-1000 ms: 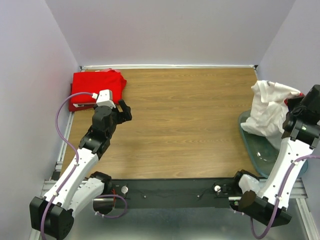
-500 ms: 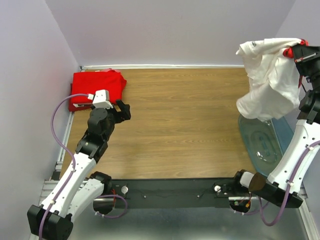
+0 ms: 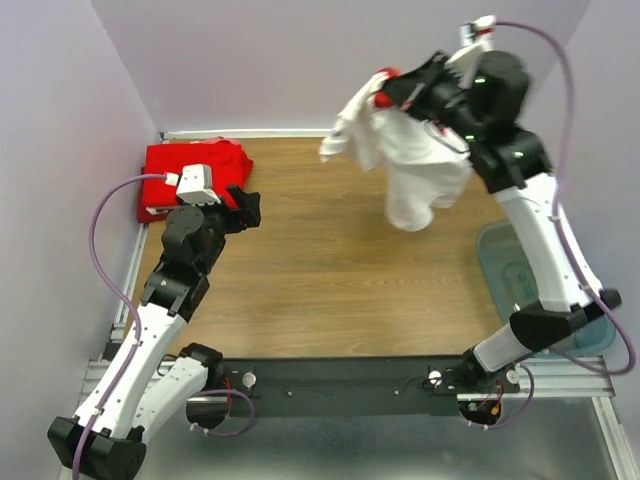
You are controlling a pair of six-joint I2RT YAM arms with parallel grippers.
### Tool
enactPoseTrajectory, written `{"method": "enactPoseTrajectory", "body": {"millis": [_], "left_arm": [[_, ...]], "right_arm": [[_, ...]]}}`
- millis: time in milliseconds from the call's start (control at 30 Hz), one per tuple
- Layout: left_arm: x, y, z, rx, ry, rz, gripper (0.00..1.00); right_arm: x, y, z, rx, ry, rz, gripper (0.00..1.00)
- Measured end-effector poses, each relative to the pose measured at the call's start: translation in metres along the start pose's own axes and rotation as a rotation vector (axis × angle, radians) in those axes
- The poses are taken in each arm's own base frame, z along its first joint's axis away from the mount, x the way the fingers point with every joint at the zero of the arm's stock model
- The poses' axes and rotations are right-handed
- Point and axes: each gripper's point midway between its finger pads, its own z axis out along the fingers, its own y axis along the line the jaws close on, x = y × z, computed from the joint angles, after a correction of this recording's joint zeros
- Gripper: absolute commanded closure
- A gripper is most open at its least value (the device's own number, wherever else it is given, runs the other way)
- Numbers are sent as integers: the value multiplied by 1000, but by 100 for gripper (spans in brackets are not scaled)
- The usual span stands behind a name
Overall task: Fold and stack the t-shirts
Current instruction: Move the tshirt to the center of the board
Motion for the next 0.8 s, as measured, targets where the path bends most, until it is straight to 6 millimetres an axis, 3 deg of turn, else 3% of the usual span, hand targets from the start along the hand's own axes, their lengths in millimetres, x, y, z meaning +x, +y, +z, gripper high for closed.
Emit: {"method": "enactPoseTrajectory", "body": {"millis": [133,167,200,267,300,333,400,500,567,600,667,800], "left_arm": [[-14,-4,-8,9,-25,-9,10],[-15,-4,-12,9,-26,-13,10],[-17,-4,-16,11,-32,-18,10],[-20,-3,-24,9,-40,-33,10],[-21,-1,-28,3,-45,-39,10],[-20,0,-29,-5,-43,-45,10],[-13,7,-33,-32,-29,-57,11],[0,12,-32,-58,11,-63,11],[14,17,-29,-77,49,-70,10],[26,21,-26,-90,79,-73,11],[43,26,-23,-110,124,-78,11],[79,31,-10,-128,231,-83,12]], "right_arm": [[88,7,37,53,153,-23,100],[98,6,38,67,168,-26,99],[112,1,39,96,191,-29,91],[129,-9,41,139,215,-31,25],[136,-15,43,156,226,-38,8],[141,-19,47,166,235,-45,0],[158,-33,59,191,270,-70,0],[208,-78,71,290,371,-96,0],[239,-109,62,368,441,-110,0],[265,-137,48,443,508,-125,0],[295,-169,27,535,593,-145,0],[332,-211,-11,654,690,-147,0]]}}
